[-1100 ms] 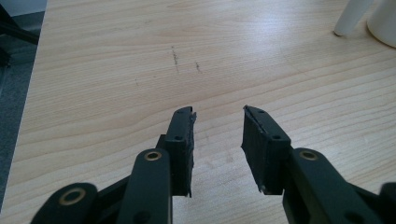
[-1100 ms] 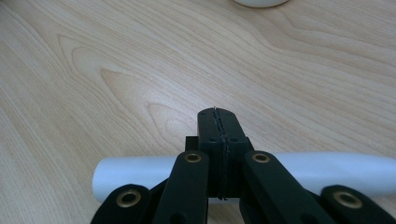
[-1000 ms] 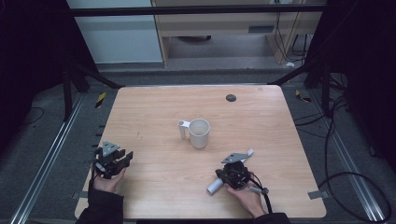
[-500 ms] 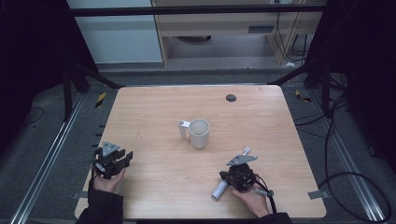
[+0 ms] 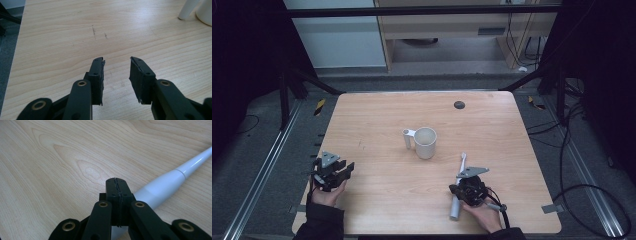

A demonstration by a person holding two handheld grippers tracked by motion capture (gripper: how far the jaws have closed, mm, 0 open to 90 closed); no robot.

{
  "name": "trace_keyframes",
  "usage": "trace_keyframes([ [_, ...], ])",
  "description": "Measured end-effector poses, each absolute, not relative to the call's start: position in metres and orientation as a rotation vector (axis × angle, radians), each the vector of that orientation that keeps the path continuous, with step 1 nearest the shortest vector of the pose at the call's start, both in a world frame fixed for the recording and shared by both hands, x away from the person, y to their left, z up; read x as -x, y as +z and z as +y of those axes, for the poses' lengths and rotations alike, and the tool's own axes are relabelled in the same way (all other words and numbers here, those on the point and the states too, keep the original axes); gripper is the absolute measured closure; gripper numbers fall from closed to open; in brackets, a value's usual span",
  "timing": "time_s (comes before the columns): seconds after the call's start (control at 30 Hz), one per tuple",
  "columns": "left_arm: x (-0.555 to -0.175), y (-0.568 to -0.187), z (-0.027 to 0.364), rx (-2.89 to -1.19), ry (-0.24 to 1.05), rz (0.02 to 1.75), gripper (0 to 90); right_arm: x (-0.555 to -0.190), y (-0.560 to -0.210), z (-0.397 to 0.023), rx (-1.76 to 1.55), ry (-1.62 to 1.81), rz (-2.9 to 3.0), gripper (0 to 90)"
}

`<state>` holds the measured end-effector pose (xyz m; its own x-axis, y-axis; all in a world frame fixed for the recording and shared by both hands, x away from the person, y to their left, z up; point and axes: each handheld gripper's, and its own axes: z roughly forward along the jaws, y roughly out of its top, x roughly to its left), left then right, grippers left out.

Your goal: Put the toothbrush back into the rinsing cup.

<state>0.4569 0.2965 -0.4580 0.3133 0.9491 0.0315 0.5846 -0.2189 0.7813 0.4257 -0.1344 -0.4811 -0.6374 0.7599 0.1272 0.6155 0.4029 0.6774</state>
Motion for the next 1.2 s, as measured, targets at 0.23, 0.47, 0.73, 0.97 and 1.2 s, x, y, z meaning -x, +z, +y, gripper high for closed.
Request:
trace_keyframes([
  [0.23, -0.4568, -0.4579, 0.2966, -1.907, 0.691, 1.357, 63.0, -0.4244, -0.481, -0.1356, -1.231, 1.047, 2.46, 90.0],
  [0.47, -0.4568, -0.458, 0.2963, -1.909, 0.691, 1.356, 63.1, -0.4238, -0.4812, -0.1373, -1.233, 1.039, 2.462, 90.0],
  [0.73, -0.4569, -0.458, 0.2964, -1.91, 0.69, 1.356, 63.1, -0.4229, -0.4812, -0.1395, -1.241, 1.036, 2.462, 90.0],
  [0.97, -0.4568, -0.458, 0.2963, -1.911, 0.689, 1.354, 63.1, -0.4228, -0.4812, -0.14, -1.231, 1.026, 2.462, 90.0],
  [1.2, -0.4568, -0.458, 0.2963, -1.911, 0.689, 1.354, 63.1, -0.4229, -0.4814, -0.1408, -1.235, 1.022, 2.463, 90.0],
])
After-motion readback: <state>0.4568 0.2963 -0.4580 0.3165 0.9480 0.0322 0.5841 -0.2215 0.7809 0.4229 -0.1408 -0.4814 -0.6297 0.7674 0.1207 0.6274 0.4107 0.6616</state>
